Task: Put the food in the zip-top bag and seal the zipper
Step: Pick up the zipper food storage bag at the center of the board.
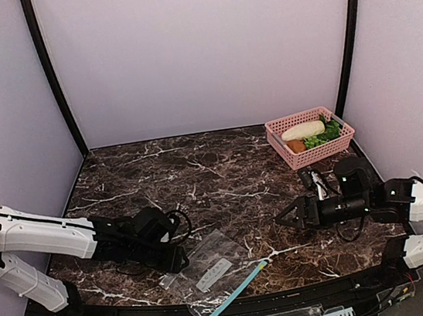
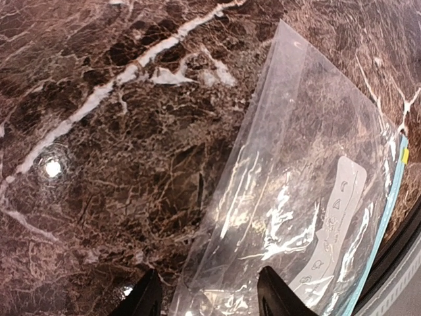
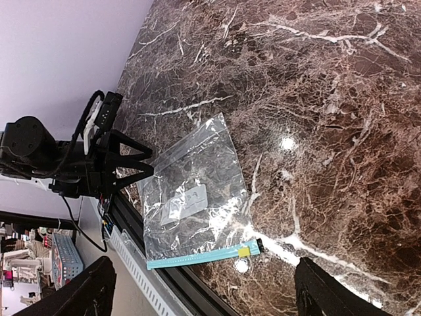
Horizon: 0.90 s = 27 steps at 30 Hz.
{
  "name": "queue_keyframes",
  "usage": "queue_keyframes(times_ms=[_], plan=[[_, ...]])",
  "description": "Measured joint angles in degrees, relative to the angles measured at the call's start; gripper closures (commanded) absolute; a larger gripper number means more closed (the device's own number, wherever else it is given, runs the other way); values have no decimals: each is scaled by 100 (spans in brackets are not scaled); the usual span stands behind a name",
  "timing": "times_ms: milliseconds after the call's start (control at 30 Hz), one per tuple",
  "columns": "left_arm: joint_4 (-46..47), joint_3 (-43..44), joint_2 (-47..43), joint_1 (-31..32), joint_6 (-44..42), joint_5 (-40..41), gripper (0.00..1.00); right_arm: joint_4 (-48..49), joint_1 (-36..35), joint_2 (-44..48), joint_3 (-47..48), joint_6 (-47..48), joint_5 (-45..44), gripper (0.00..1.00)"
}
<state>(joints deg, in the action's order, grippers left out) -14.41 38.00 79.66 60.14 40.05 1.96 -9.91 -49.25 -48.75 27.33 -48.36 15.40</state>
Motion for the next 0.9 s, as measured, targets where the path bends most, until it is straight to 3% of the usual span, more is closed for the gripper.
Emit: queue_keyframes(times_ms=[367,667,900], plan=[[219,138,560,-4,-190,-323,71,-7,-52,0,0,-17,-2,8],[332,205,726,-4,-157,-474,98,-46,-63,-22,0,-20,-2,8],[492,199,664,-9,-136,-767,99,-44,-66,-24,0,-22,-2,8]])
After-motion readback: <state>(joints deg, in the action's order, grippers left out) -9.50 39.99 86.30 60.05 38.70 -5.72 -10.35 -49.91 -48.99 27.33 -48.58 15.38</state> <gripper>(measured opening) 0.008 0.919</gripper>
